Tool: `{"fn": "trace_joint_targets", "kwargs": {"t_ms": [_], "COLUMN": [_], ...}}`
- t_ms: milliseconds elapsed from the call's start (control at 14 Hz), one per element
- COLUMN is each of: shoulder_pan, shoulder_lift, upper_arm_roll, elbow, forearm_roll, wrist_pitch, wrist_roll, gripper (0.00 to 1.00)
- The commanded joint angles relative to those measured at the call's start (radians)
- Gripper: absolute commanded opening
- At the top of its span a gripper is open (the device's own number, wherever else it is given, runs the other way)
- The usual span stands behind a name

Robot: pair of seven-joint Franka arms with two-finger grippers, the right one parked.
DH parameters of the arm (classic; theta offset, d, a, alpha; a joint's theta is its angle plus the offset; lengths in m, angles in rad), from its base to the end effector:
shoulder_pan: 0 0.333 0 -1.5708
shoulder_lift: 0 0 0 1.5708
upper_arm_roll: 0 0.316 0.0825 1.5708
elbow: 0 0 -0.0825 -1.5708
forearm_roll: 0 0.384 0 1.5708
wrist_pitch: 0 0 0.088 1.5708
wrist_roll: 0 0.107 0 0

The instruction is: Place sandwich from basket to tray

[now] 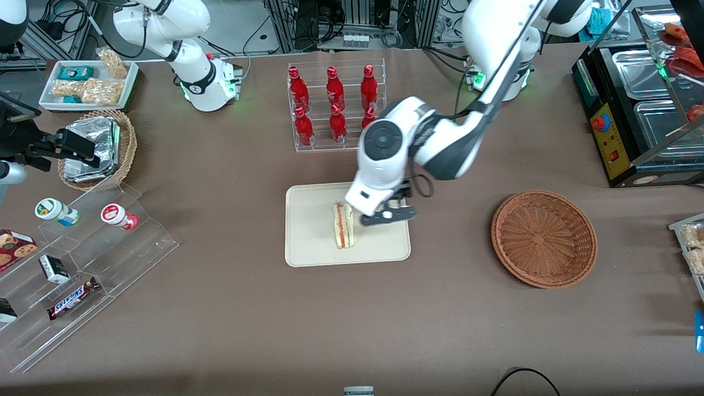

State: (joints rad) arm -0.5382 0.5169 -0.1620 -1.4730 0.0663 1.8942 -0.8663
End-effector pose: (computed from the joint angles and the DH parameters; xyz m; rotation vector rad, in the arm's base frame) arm 0.5415 -0.4268 0.3746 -3.0802 -0.2461 0.1178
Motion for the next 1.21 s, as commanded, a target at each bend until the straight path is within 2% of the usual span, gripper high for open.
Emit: {"fn": "trace_joint_targets", "kwargs": {"t_ms": [0, 286, 643, 857, 1143], "shoulder_pan": [0.091, 0.266, 0.464, 0.565, 0.609], "shoulder_lift": [-0.112, -0.320, -0.481, -0.544, -0.543], "upper_arm_roll": [-0.001, -0.002, -0.002, -0.008, 0.018], "elbow": [-0.123, -0.308, -0.308, -0.287, -0.166], "forearm_roll": [0.010, 0.009, 0.009, 0.009, 0.000], "wrist_pitch": [-0.044, -0.073, -0.259, -0.270, -0.294], "wrist_roll": [0.131, 0.416, 0.761, 0.826, 0.842], "gripper": [1.00, 1.00, 1.00, 1.00, 1.00]}}
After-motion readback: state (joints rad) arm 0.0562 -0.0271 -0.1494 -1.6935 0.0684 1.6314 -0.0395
